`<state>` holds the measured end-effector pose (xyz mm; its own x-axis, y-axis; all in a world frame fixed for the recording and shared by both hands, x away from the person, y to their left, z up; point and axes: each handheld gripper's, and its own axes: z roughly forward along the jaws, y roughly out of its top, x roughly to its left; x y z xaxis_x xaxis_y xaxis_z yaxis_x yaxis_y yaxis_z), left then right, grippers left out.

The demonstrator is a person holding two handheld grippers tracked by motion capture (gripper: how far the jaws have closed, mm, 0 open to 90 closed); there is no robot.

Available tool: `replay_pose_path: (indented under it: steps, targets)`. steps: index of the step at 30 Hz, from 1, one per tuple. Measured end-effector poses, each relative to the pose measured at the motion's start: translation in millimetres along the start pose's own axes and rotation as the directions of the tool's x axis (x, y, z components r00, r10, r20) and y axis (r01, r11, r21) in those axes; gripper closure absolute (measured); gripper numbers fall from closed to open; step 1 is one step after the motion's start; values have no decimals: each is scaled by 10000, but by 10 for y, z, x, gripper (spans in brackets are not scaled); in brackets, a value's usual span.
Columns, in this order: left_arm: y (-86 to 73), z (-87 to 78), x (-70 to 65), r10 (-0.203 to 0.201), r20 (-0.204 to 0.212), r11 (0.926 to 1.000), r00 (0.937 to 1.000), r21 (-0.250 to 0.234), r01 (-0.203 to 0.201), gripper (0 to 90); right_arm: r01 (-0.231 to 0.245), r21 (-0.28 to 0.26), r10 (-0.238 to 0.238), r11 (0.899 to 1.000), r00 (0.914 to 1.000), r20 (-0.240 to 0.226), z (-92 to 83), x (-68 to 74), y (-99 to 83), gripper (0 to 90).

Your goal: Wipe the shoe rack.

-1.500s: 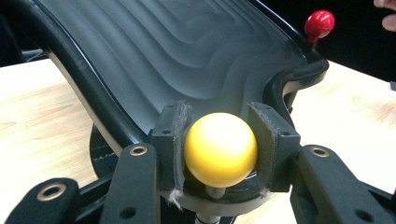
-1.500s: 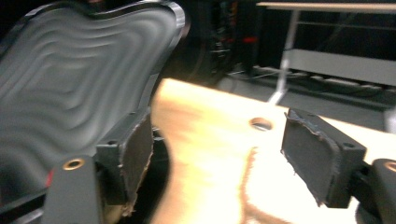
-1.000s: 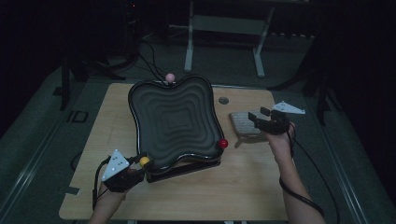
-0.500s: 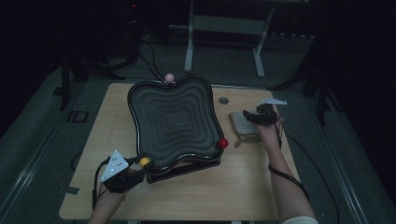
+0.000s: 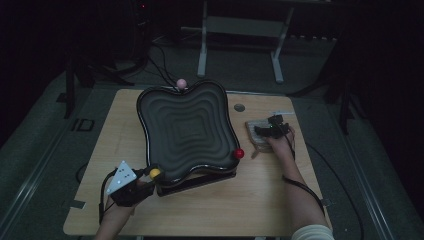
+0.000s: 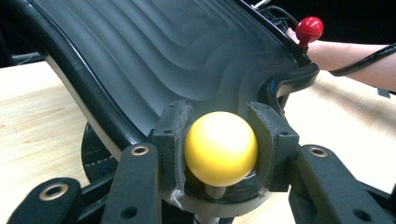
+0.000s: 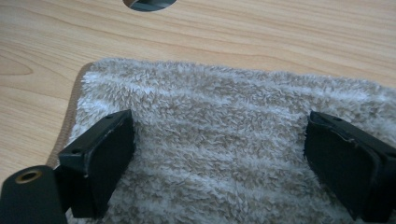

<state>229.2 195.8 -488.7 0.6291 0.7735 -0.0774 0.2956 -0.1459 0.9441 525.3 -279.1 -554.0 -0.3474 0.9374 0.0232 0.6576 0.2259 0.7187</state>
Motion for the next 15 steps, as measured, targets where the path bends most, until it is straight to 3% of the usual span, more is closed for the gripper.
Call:
replay_pose_path:
  steps: [4,7,8,11,13,15]
  targets:
    - [0,1,2,-20,9,10000,10000,-3,20,587,90,44,-90,10000,9998,177,-3,26,-5,189]
    - [-4,3,-16,23,-115,10000,9999,-25,-23,587,228,-44,-228,9997,9997,-34,-48,53,-18,375]
    - [-2,6,-39,246,-277,9997,9993,27,-246,587,257,-42,-257,9997,9995,-178,-66,65,-16,451]
    - [-2,12,-62,252,-160,9997,9996,51,-251,588,316,88,-309,9995,9975,-639,-120,95,-5,639]
    - [-2,14,-47,201,-56,9998,9998,30,-201,588,72,198,-53,9998,9952,-973,-179,104,4,668]
    - [3,14,-31,224,79,9997,9997,74,-225,588,231,174,-209,9996,9924,-1213,-260,139,8,679]
